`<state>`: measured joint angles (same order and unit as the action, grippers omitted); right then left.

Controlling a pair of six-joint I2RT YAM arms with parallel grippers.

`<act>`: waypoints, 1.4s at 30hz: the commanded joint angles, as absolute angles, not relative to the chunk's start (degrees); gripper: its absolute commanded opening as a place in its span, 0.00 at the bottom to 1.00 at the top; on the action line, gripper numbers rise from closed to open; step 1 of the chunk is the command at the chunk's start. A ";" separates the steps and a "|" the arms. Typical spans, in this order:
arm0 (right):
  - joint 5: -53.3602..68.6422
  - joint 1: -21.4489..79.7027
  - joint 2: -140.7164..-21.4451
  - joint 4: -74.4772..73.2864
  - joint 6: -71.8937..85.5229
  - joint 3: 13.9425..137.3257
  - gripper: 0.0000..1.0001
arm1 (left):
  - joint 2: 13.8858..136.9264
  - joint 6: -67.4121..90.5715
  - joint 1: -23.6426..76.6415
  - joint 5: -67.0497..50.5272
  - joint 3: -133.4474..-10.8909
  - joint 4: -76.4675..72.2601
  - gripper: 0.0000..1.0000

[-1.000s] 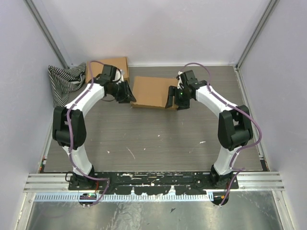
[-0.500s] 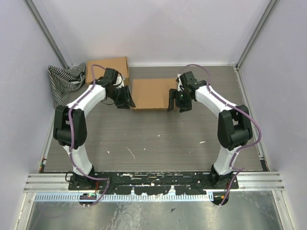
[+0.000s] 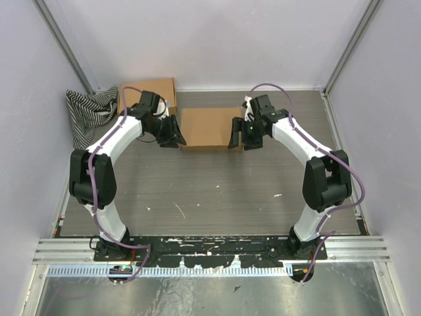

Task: Fold the paper box

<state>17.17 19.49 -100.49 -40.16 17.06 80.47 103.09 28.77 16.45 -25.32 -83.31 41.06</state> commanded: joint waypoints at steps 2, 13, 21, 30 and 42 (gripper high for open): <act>23.70 19.66 -94.02 -33.58 18.61 84.13 0.75 | 100.96 29.69 16.55 -28.03 -88.86 40.61 0.48; 24.32 19.65 -88.99 -26.42 21.41 81.00 0.75 | 98.49 27.89 16.57 -23.10 -90.67 44.08 0.49; 17.24 19.68 -87.44 -37.64 18.27 76.55 0.75 | 96.12 24.94 16.57 -18.27 -88.14 47.02 0.50; 9.29 18.13 -91.64 -30.38 17.83 75.98 0.74 | 98.27 28.82 16.63 -19.63 -79.47 35.69 0.52; 8.17 17.03 -100.07 0.09 10.19 67.93 0.73 | 95.39 34.89 18.49 -9.47 -57.65 -6.57 0.74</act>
<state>7.40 17.15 -95.42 -9.98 15.38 63.70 97.60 32.58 18.13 -12.93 -60.01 11.33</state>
